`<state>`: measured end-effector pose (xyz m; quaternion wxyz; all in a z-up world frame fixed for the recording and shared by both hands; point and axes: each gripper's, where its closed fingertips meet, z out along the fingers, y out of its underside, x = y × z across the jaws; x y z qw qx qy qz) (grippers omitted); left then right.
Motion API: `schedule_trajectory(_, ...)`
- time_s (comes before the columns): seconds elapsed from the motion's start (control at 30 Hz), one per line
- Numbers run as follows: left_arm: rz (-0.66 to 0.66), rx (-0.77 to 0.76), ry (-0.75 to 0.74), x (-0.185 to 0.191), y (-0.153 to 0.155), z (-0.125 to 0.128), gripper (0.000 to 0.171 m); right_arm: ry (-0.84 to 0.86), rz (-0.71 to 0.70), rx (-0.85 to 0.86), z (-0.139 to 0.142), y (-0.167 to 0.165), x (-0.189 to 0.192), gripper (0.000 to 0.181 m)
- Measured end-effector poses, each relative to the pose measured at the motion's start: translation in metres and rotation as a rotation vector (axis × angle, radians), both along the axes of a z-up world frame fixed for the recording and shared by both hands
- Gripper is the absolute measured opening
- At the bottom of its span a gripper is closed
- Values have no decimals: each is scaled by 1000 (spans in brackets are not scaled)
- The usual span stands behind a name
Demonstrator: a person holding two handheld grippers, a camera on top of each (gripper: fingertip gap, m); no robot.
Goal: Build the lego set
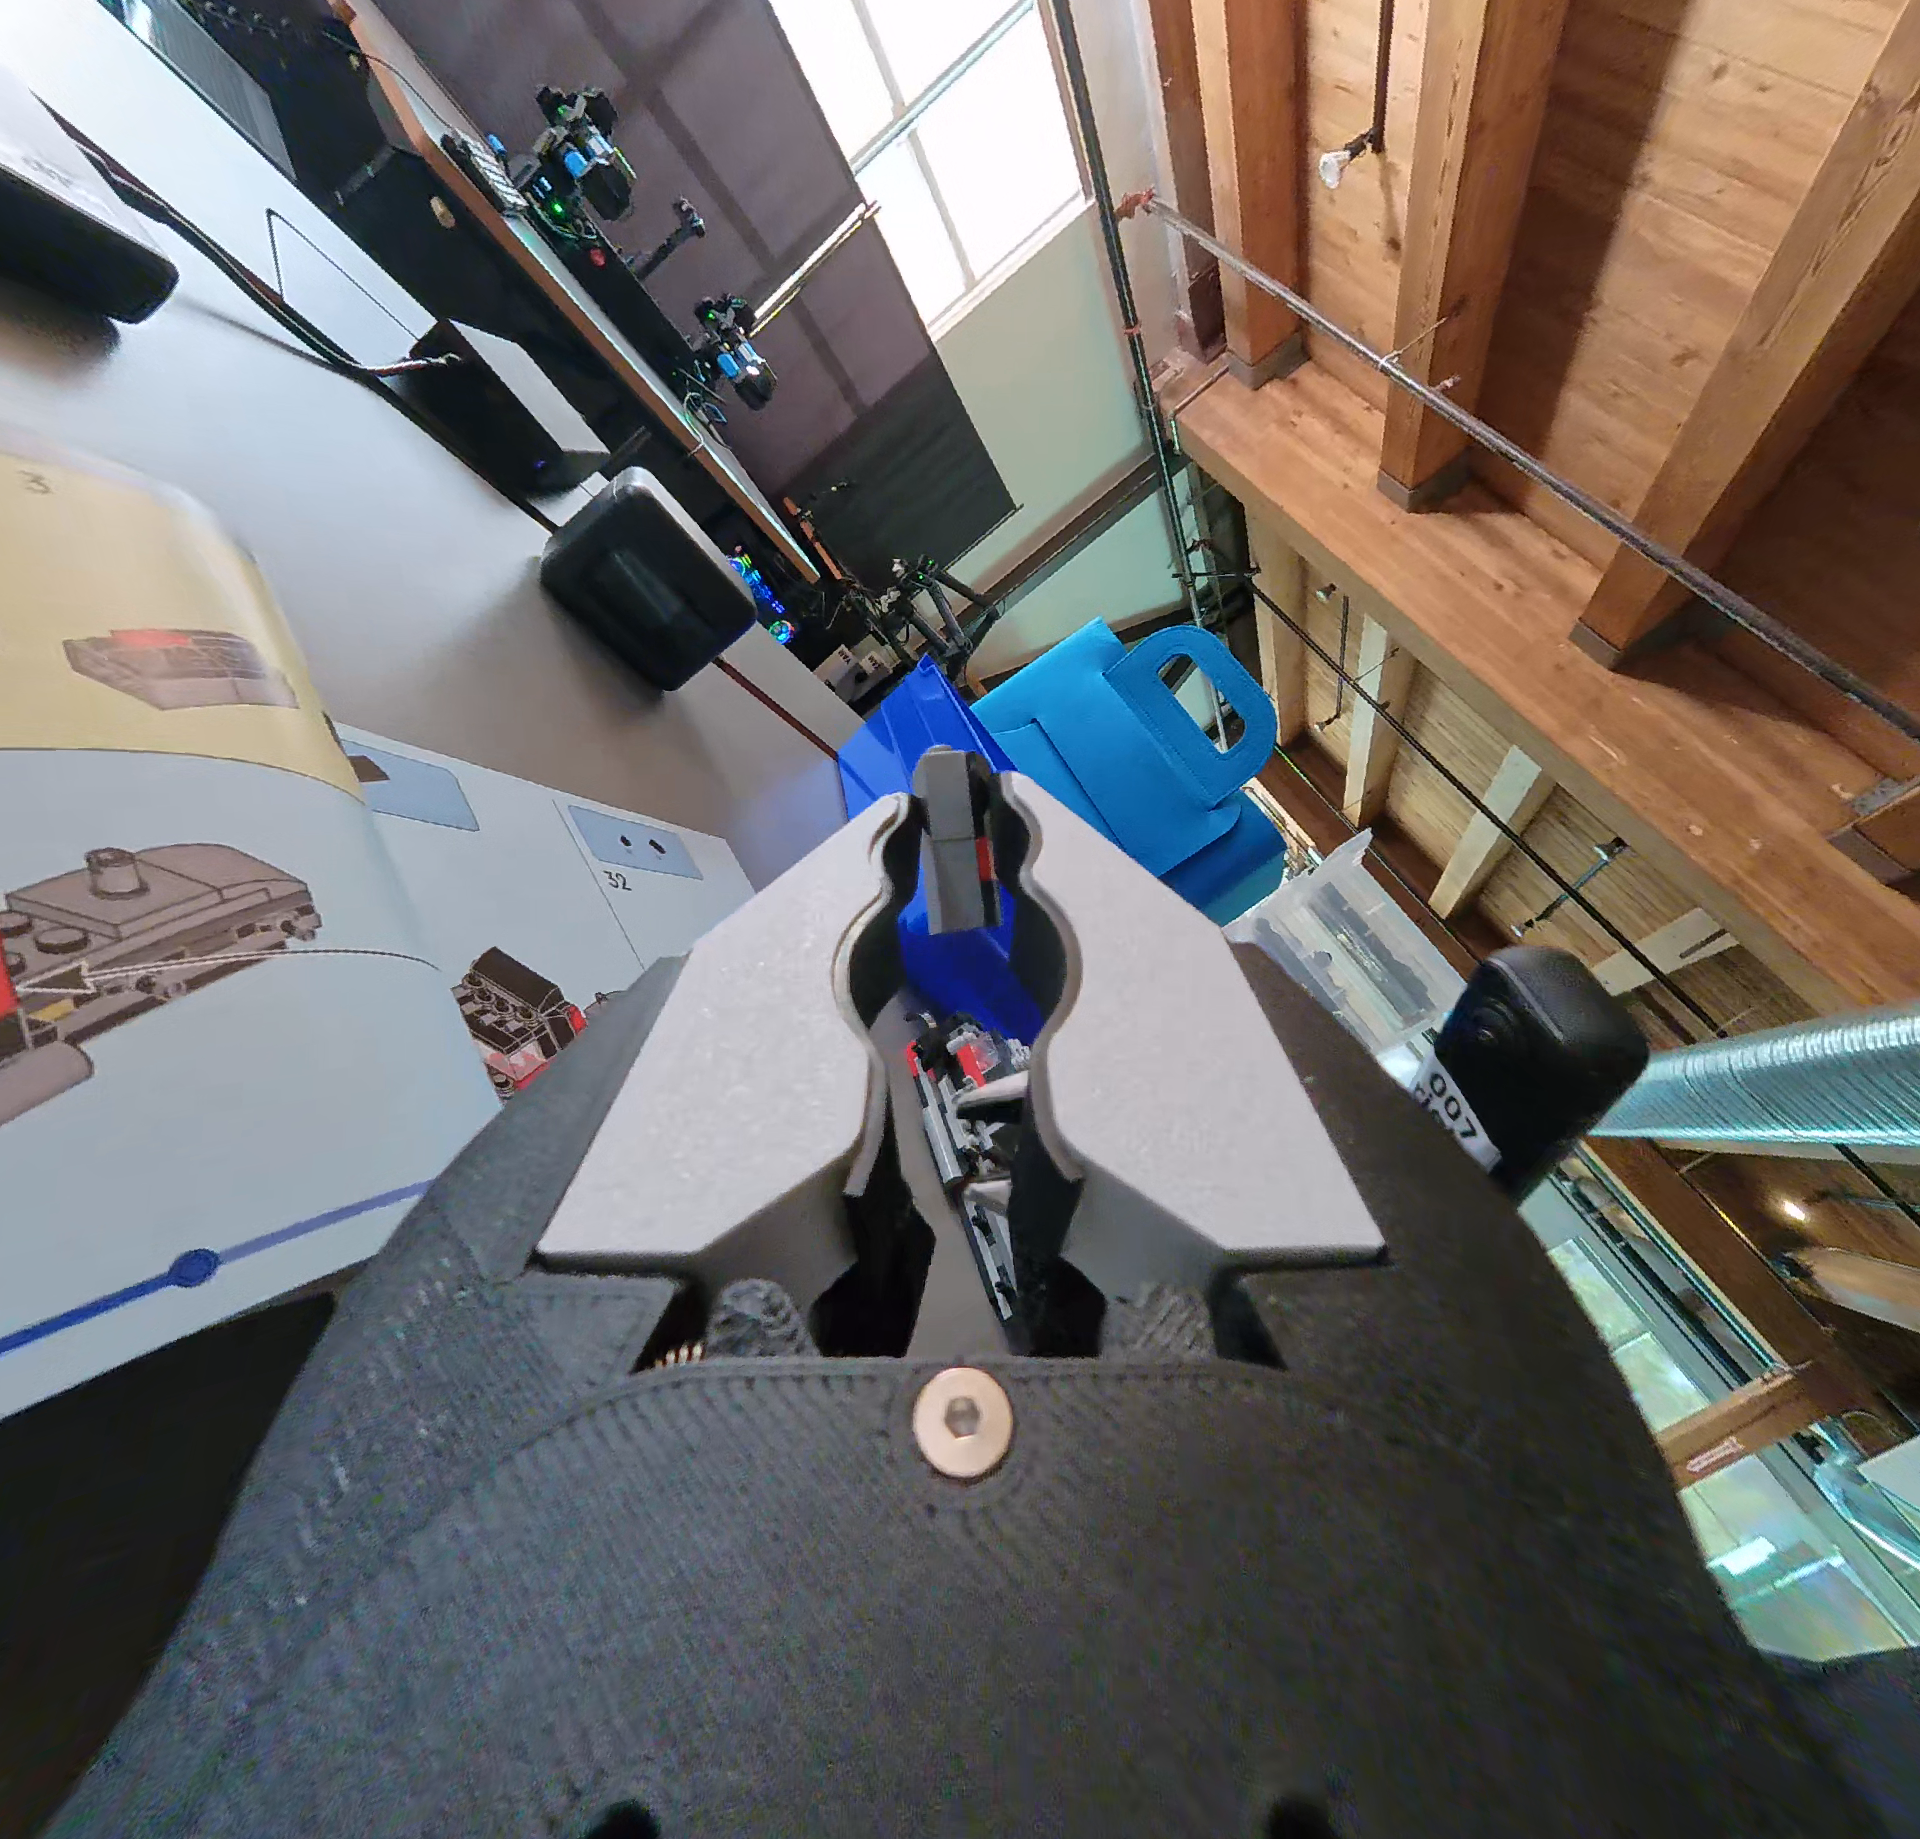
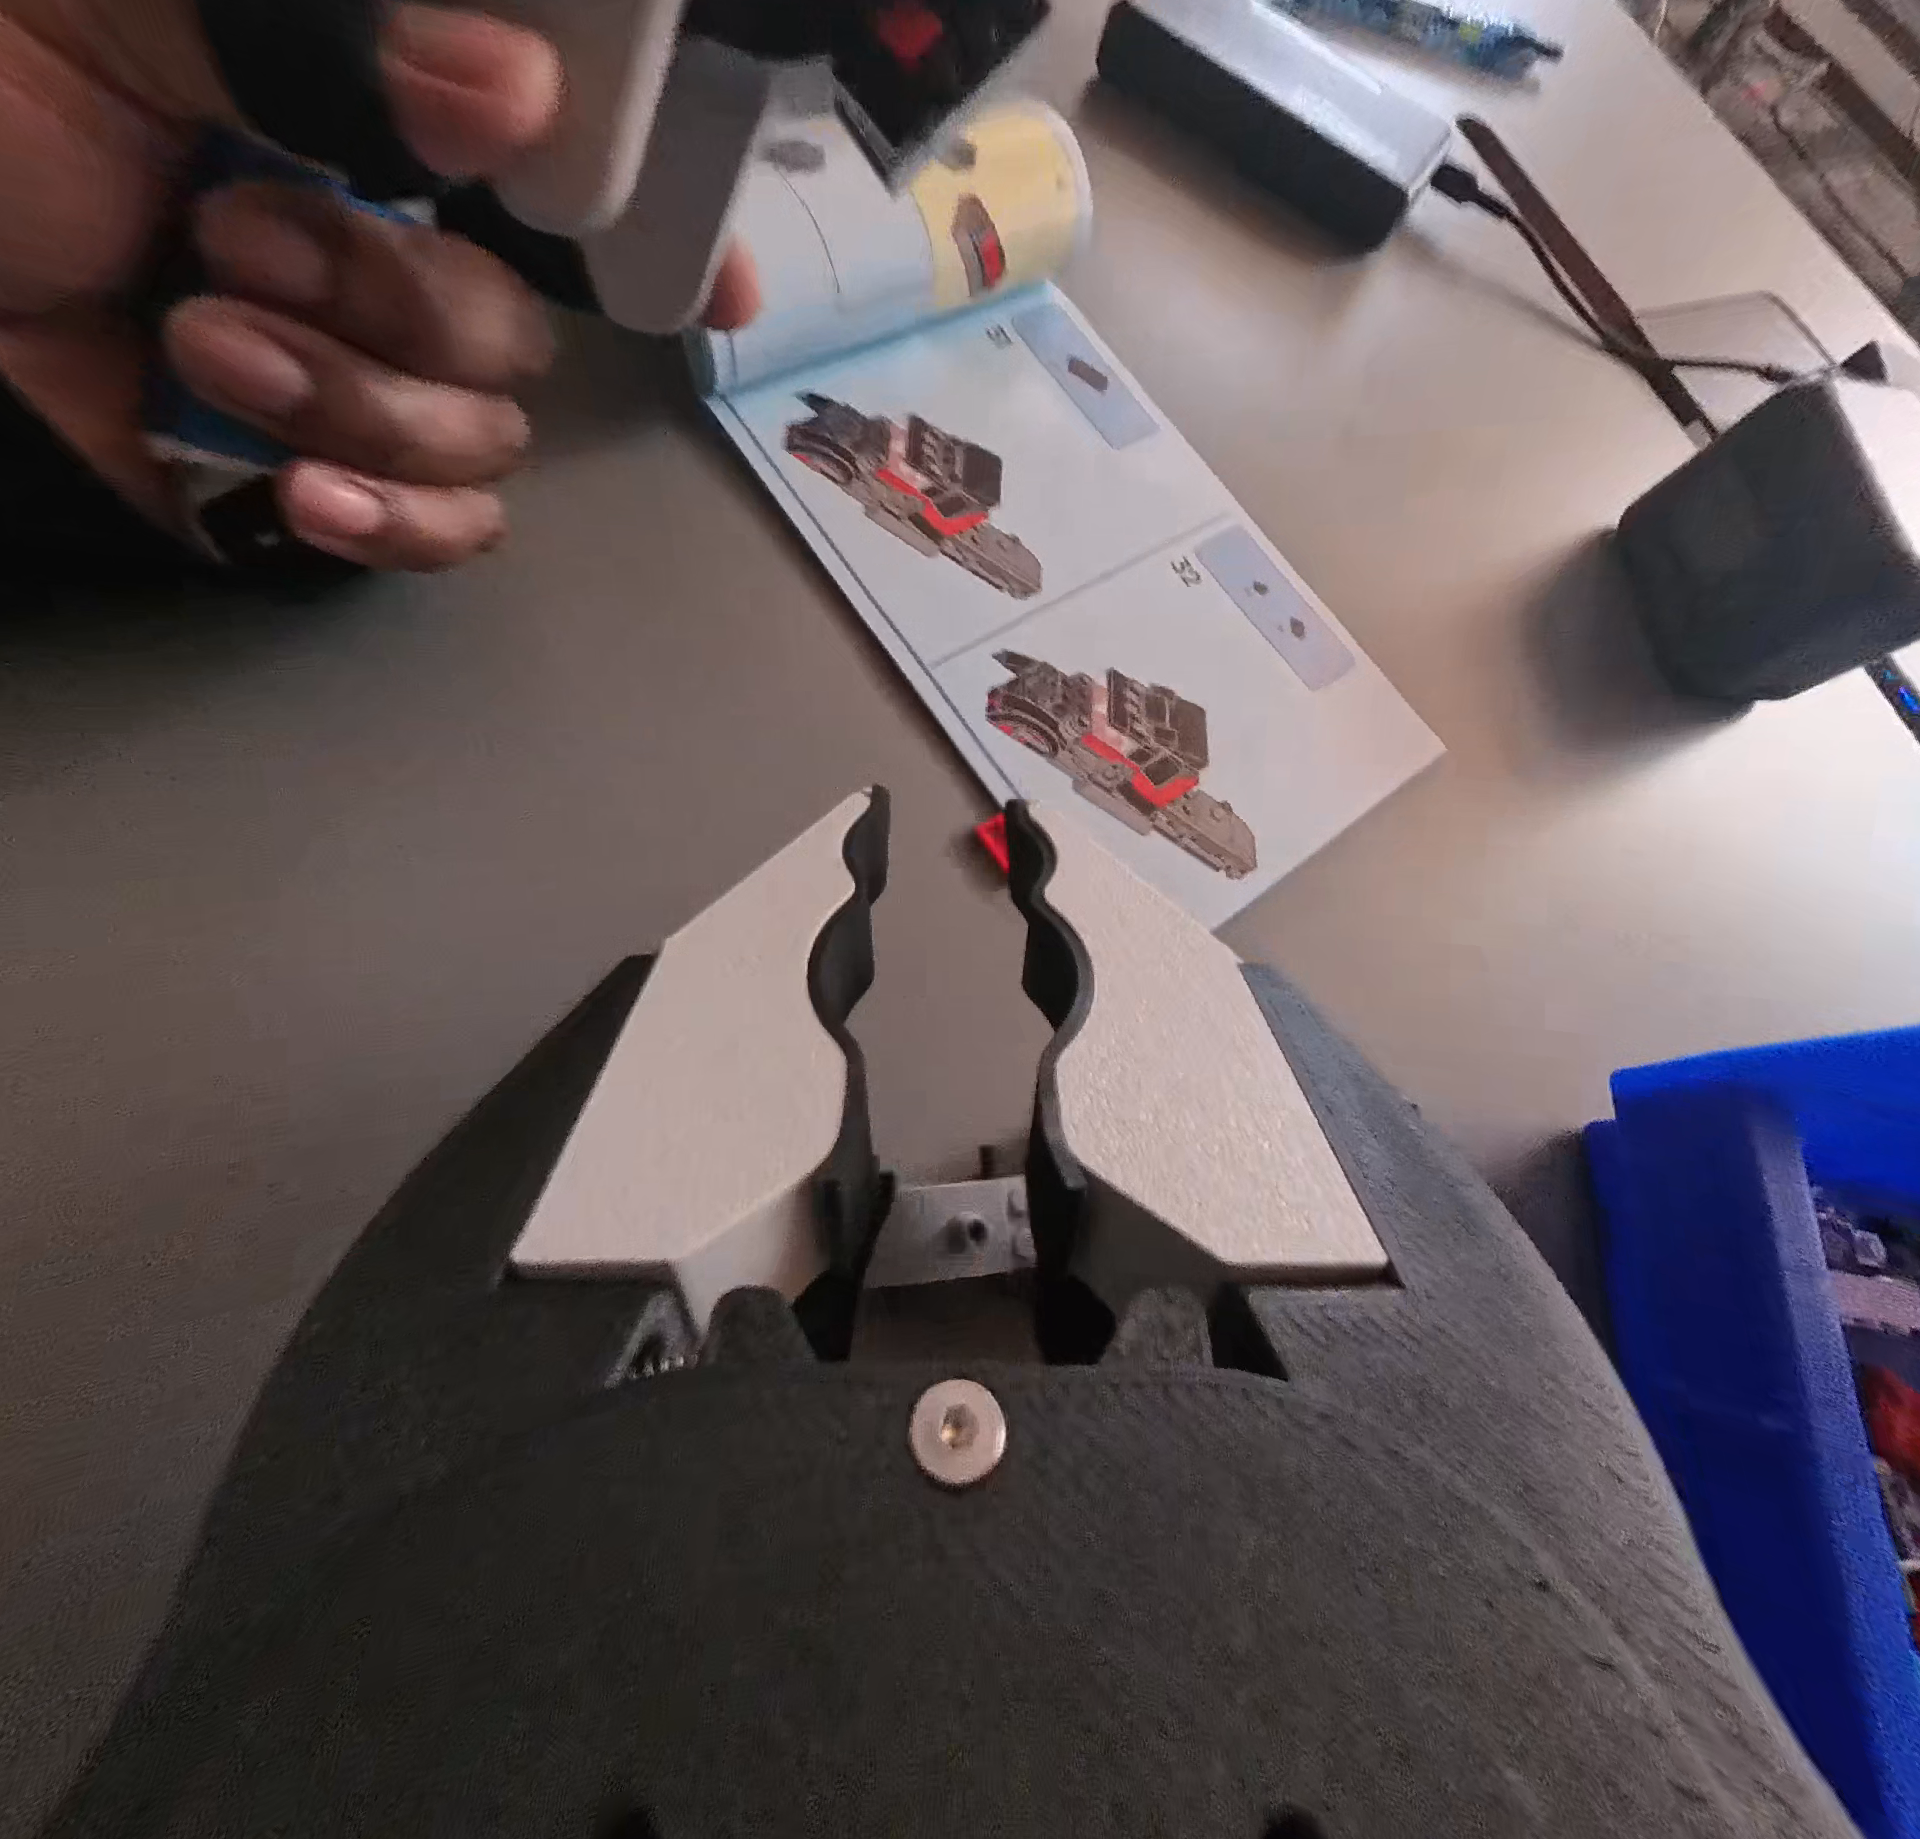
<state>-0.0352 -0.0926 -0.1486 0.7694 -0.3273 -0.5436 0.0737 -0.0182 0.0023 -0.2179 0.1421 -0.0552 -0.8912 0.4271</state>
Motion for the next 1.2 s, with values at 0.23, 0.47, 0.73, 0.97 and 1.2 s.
schedule_trajectory(0.23, -2, -4, 13, 2, 1, 2, 14, 27, -39, 230, -22, -3, -18, 21)
schedule_trajectory(0.47, -1, 15, 17, 2, -2, 2, 14, -26, -133, 361, -33, 1, -27, 20)
schedule_trajectory(0.73, -5, 42, 17, 2, -4, 2, 13, -161, -294, 201, -31, -11, -12, 26)
schedule_trajectory(0.97, -28, 97, 27, 5, -6, 4, 13, -141, -458, 108, -32, -10, -15, 42)
schedule_trajectory(1.2, -61, 131, 23, 5, -1, 4, 13, -176, -533, 97, -38, 0, -20, 42)
